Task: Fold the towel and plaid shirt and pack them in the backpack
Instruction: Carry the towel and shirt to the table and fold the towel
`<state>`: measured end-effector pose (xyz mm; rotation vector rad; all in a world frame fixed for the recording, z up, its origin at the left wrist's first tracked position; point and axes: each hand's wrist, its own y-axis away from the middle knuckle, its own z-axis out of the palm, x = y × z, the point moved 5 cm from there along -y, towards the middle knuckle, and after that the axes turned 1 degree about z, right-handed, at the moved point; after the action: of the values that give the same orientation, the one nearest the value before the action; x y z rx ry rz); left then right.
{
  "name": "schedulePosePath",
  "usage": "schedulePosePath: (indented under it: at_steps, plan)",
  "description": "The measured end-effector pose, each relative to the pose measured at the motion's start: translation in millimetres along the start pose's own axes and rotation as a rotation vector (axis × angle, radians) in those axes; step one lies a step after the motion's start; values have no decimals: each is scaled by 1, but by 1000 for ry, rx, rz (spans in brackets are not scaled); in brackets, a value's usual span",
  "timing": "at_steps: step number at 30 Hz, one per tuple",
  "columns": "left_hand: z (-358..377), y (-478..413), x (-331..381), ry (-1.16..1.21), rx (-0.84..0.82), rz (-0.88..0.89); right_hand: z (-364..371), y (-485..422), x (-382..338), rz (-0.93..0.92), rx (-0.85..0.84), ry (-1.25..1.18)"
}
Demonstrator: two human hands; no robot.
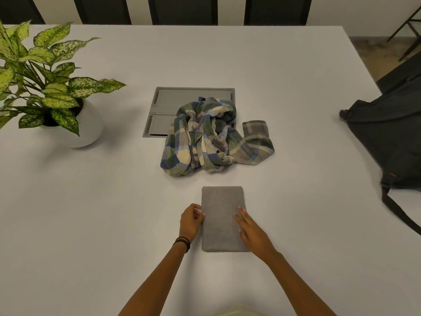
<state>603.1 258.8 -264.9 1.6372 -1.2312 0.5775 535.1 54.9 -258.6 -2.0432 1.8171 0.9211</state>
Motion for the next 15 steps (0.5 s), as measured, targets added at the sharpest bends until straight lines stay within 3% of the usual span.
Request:
schedulePosePath:
  at_steps: [6,10,12,15]
  plan:
    - [4,12,19,-287,-14,313,-4,-4,-4,21,-20,54]
    - [18,14,21,-560,-332,612,-8,-9,-13,-27,-30,111]
    - [26,16,14,-656,-495,652,-6,-9,-16,-65,-102,143]
    - [28,15,3,-769,-580,647,-1,-9,-19,-90,-185,158]
